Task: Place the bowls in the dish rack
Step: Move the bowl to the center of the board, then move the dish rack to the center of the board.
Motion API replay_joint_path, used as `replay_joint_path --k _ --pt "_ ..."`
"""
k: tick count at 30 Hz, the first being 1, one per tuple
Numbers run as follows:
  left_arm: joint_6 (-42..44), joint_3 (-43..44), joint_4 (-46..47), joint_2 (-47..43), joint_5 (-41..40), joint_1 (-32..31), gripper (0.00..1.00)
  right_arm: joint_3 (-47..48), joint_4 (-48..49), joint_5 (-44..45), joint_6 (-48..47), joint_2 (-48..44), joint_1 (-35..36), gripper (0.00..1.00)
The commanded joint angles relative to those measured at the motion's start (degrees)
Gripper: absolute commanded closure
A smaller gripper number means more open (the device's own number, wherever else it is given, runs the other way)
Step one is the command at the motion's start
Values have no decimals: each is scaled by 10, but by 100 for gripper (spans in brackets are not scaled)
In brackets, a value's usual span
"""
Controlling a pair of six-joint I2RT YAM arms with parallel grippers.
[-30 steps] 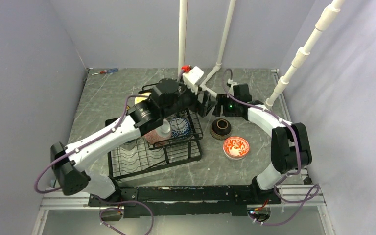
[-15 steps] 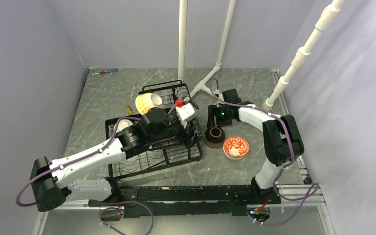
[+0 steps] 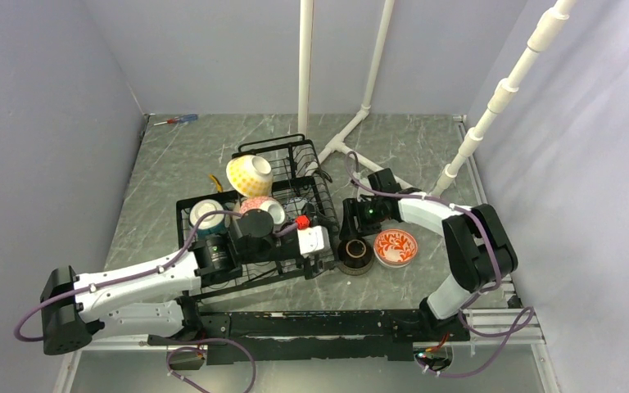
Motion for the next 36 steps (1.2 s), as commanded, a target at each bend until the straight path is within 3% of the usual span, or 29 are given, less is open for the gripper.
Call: replay_joint_path --k 1,6,11,19,31,36 --pt "96 -4 47 -3 27 -37 11 -33 -13 -31 19 -35 3 38" --pt "178 -8 48 23 -16 -109 12 -46 -17 -34 20 -64 3 38" --pt "232 11 19 55 -109 -181 11 -50 -15 -35 20 -73 3 38" --pt "211 33 4 50 -253 -194 11 -54 -6 -33 22 -83 2 38" --pt "330 43 76 16 -185 -230 6 -62 11 -44 21 -81 2 37" --pt "336 74 19 44 -152 -249 13 -64 12 -44 20 -80 2 37"
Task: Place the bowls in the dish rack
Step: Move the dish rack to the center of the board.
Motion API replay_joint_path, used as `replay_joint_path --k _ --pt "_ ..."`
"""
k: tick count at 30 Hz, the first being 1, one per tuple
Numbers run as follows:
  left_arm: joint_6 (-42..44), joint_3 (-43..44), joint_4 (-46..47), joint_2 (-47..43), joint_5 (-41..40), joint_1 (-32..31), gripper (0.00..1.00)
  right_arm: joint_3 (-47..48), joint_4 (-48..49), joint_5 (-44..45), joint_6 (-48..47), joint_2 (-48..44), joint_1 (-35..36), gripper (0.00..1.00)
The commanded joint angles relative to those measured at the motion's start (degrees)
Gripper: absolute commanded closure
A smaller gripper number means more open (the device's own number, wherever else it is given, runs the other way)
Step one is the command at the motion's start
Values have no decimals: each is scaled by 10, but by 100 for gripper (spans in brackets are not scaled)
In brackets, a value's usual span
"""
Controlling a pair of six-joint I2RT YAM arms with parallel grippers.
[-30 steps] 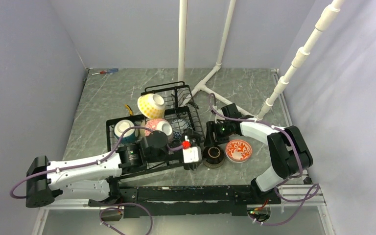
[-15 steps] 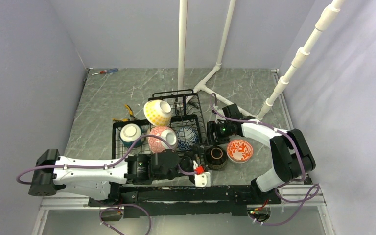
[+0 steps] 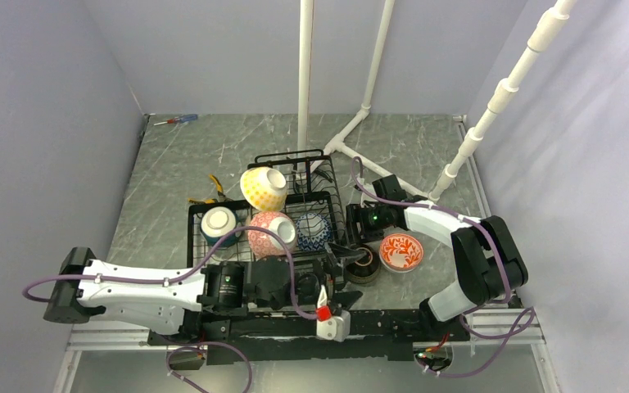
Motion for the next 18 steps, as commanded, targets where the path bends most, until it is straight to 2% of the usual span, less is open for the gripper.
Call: replay_joint_path --k 1,6,10,15,17,18 --pt "20 46 -23 21 43 -20 17 -6 9 -13 4 -16 2 37" --pt "-39 21 -6 58 34 -23 55 -2 10 -24 5 -14 2 36" --pt "-67 -38 57 77 -5 -23 78 -1 5 -18 4 -17 2 36" --pt "-90 -101 136 92 -116 -21 87 1 -3 -4 0 -21 1 36" --pt "-98 -114 150 91 -149 -14 97 2 -9 5 -2 -25 1 36" --pt "-106 -119 156 89 -153 -7 97 3 -13 14 -4 -28 1 36"
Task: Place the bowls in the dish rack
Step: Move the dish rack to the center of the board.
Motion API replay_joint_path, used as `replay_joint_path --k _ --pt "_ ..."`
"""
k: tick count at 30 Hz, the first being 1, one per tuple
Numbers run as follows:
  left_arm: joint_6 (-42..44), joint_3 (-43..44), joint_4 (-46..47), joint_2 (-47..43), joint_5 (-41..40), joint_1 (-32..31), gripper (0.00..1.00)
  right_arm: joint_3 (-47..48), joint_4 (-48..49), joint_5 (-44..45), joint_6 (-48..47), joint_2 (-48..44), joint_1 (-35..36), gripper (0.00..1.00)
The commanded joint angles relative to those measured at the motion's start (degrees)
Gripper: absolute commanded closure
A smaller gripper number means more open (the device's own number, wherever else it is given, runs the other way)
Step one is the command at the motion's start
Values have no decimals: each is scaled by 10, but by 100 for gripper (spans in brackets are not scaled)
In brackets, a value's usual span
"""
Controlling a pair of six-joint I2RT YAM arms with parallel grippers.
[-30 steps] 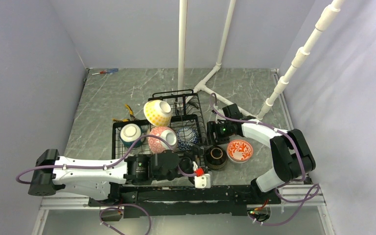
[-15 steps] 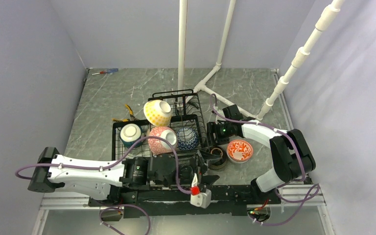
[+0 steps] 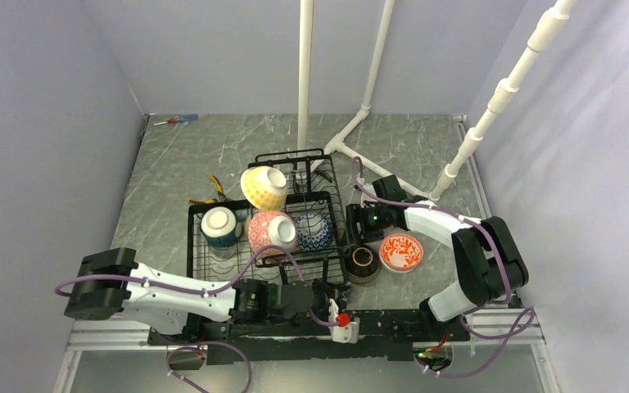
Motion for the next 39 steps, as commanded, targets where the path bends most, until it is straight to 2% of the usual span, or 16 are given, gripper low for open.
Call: replay_joint_path --k 1,10,23,29,35,39 --pt "-46 -18 95 -11 -80 22 97 5 -20 24 -5 -29 2 36" --pt "-82 -67 134 -29 -97 107 97 9 -53 67 -11 -56 2 36" --pt "-103 -96 156 -31 -209 156 97 18 -57 86 -13 -58 2 36" --pt "-117 -113 159 -54 -180 200 97 24 -62 82 -14 -60 3 36" --pt "-133 -102 155 -36 -157 220 97 23 -62 74 -10 -68 4 37" --pt "-149 -65 113 -15 -87 217 97 22 -64 76 -11 -71 3 37"
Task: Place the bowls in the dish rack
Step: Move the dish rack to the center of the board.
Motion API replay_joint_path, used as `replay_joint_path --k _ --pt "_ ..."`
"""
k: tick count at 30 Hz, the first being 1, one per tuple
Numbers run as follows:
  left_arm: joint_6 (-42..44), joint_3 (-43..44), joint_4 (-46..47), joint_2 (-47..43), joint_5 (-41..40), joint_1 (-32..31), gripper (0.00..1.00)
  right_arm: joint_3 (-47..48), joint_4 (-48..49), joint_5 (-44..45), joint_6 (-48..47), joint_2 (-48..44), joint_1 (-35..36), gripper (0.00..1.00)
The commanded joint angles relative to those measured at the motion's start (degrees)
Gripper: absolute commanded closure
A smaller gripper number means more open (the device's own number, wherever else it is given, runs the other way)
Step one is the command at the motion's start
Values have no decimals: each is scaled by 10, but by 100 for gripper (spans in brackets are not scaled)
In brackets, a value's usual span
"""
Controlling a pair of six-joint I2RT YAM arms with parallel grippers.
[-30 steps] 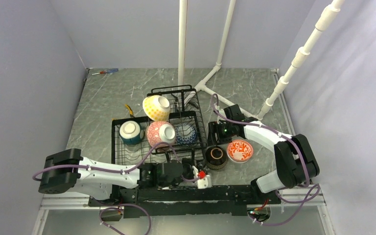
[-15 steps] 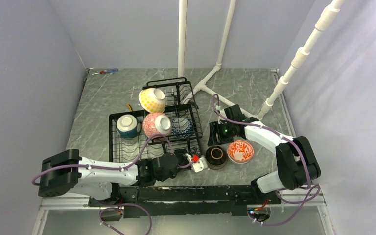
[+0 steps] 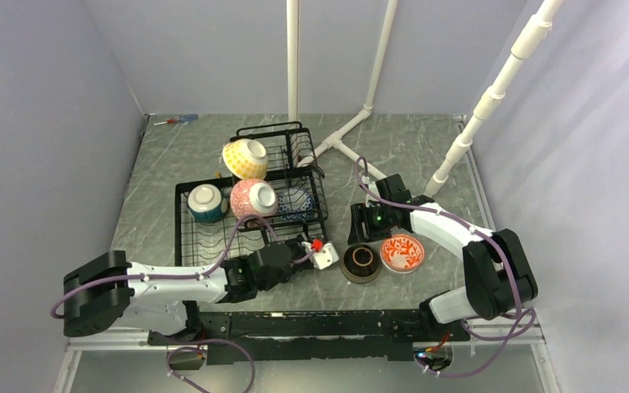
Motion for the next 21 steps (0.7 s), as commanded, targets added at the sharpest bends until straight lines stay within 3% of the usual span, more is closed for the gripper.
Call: replay_joint_path --k 1,8,17,21 --pt "-22 49 -41 25 22 17 97 16 -8 -1 -5 -18 3 37" --pt "8 101 -78 75 -3 -77 90 24 10 26 -6 -7 3 37" --pt "-83 119 -84 135 -28 -157 40 74 6 9 -15 25 3 37" --pt "-133 111 -76 157 -60 -194 27 63 -5 -11 -16 17 3 37"
